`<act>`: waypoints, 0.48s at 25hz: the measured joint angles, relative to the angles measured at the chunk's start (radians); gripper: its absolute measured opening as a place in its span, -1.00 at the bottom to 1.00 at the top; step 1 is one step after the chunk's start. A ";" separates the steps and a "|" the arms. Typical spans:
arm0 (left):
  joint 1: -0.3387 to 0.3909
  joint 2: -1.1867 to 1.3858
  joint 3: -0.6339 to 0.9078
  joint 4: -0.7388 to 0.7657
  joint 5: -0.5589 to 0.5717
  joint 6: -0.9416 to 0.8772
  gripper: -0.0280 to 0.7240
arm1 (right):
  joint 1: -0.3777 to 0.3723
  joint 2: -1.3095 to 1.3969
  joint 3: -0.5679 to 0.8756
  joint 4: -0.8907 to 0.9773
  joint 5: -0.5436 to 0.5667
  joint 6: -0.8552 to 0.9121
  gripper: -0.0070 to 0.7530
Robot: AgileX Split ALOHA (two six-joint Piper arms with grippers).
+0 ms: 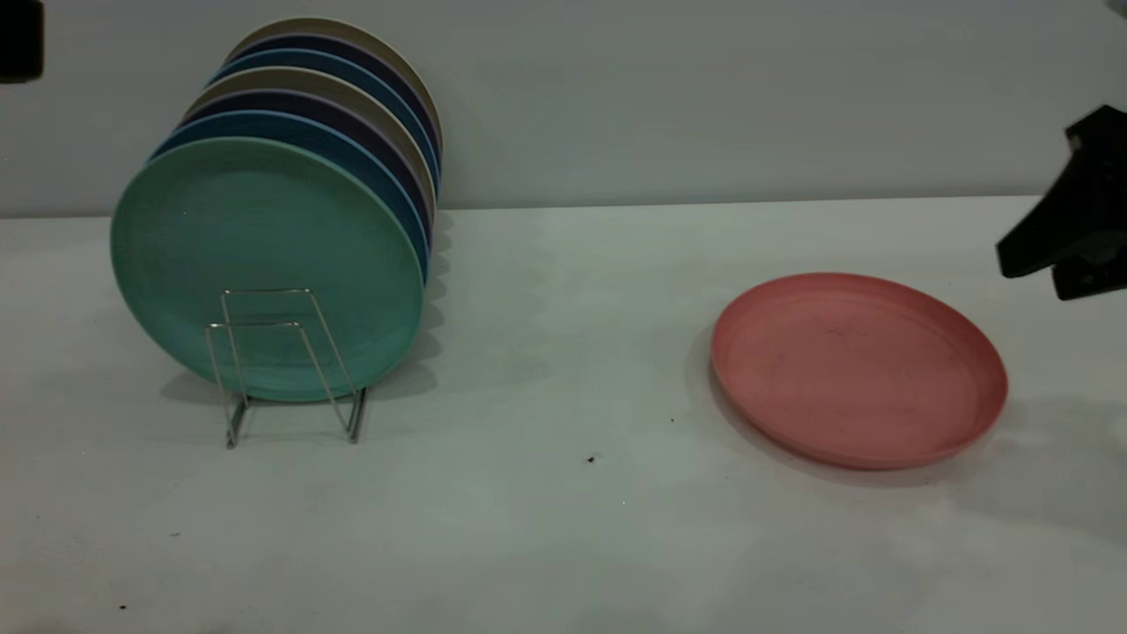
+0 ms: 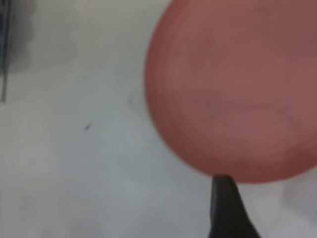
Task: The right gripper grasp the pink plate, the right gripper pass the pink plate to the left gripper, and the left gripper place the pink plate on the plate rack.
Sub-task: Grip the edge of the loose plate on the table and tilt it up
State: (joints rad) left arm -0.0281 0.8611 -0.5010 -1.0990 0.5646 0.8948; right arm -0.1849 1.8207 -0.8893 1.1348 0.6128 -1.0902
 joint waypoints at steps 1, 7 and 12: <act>0.000 0.000 0.000 0.000 0.000 0.000 0.29 | -0.024 0.032 -0.028 0.000 0.019 0.000 0.19; 0.000 0.000 0.000 0.000 0.000 0.001 0.29 | -0.102 0.203 -0.138 -0.008 0.051 -0.001 0.19; 0.000 0.000 0.000 0.000 0.001 0.001 0.29 | -0.102 0.317 -0.213 -0.010 0.056 -0.012 0.19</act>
State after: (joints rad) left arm -0.0281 0.8611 -0.5010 -1.0990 0.5655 0.8956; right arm -0.2872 2.1381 -1.1019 1.1248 0.6684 -1.1025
